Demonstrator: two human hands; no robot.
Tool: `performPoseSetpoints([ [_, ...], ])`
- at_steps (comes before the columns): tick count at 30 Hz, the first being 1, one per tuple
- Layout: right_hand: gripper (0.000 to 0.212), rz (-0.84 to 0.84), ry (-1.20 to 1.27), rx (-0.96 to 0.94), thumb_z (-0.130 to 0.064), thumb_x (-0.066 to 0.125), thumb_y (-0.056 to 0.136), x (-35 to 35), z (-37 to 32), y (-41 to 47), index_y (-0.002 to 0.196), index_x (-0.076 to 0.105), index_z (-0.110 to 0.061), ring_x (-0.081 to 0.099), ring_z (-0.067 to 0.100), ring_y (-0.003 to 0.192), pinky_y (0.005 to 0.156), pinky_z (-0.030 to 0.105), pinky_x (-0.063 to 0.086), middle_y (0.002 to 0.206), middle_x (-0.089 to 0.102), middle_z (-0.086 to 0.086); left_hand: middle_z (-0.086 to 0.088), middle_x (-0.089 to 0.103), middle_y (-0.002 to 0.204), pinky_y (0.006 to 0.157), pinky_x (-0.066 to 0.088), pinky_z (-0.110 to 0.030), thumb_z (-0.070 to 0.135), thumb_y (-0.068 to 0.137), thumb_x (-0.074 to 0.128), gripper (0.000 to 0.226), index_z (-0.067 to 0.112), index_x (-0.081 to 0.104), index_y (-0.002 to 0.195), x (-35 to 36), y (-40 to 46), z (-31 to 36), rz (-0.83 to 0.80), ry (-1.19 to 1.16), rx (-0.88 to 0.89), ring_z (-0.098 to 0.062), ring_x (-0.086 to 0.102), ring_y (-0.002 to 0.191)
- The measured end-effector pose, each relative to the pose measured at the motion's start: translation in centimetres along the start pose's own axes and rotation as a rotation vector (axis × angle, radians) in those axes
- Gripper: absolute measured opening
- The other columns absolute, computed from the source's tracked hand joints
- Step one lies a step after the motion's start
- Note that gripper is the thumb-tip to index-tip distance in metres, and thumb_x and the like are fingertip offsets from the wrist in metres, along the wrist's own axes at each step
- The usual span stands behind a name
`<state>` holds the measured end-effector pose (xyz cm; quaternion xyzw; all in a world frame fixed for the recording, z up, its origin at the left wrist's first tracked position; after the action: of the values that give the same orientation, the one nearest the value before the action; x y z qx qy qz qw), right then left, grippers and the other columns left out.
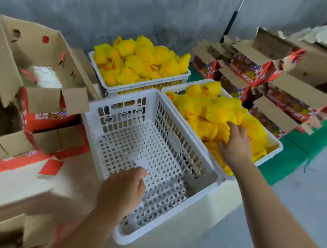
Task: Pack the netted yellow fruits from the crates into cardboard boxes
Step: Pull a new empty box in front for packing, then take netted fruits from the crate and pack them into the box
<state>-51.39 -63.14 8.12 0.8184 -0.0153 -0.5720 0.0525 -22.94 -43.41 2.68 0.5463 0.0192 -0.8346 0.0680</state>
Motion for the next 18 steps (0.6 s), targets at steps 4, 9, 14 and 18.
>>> performPoseSetpoints([
  [4, 0.092, -0.066, -0.203, -0.127, -0.006, 0.058, 0.094, 1.2, -0.7, 5.5, 0.164, 0.001, -0.028, 0.018, 0.037, 0.152, 0.117, 0.054, 0.028, 0.171, 0.006, 0.003, 0.023, 0.069, 0.095, 0.066, 0.056, -0.021, 0.040, 0.100, 0.053, 0.027, 0.040, 0.059, 0.127, -0.1, 0.1, -0.1, 0.003, 0.021, -0.037, 0.000, 0.063, 0.071],
  [9, 0.071, 0.012, -0.488, -0.105, -0.022, 0.070, 0.091, 2.0, -2.1, 9.9, 0.150, 0.030, -0.017, 0.040, 0.039, 0.126, 0.102, 0.048, 0.042, 0.141, 0.034, 0.015, 0.021, 0.071, 0.096, 0.070, 0.057, -0.022, 0.039, 0.097, 0.062, 0.024, 0.037, 0.065, 0.121, -0.5, -0.1, 0.1, -0.013, 0.014, -0.057, 0.001, 0.066, 0.076],
  [14, 0.072, 0.089, -0.112, -0.023, -0.052, 0.078, 0.077, 0.2, -3.3, 8.2, 0.129, 0.041, -0.017, 0.049, 0.036, 0.118, 0.097, 0.050, 0.043, 0.122, 0.057, 0.008, 0.030, 0.065, 0.102, 0.078, 0.054, -0.016, 0.052, 0.099, 0.054, 0.033, 0.042, 0.056, 0.130, -0.6, -0.1, 0.3, -0.019, -0.015, -0.067, 0.008, 0.066, 0.089],
  [18, 0.066, -0.251, 0.750, -0.139, -0.072, 0.074, 0.067, 0.6, -9.4, -1.0, 0.119, 0.041, -0.048, 0.066, 0.002, 0.089, 0.069, 0.019, 0.052, 0.102, 0.062, -0.017, 0.036, 0.062, 0.118, 0.093, 0.053, -0.024, 0.091, 0.077, 0.046, 0.071, 0.053, 0.042, 0.136, -2.4, 0.9, 2.0, 0.018, -0.648, -0.192, 0.013, 0.061, 0.107],
])
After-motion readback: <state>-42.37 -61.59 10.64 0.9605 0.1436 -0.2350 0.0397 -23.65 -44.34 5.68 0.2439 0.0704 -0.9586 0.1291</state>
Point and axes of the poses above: each hand's wrist, its own y-axis towards the middle knuckle, its own x-axis out of the palm, z = x × y, the point moved 3 cm from there along y, towards the middle knuckle
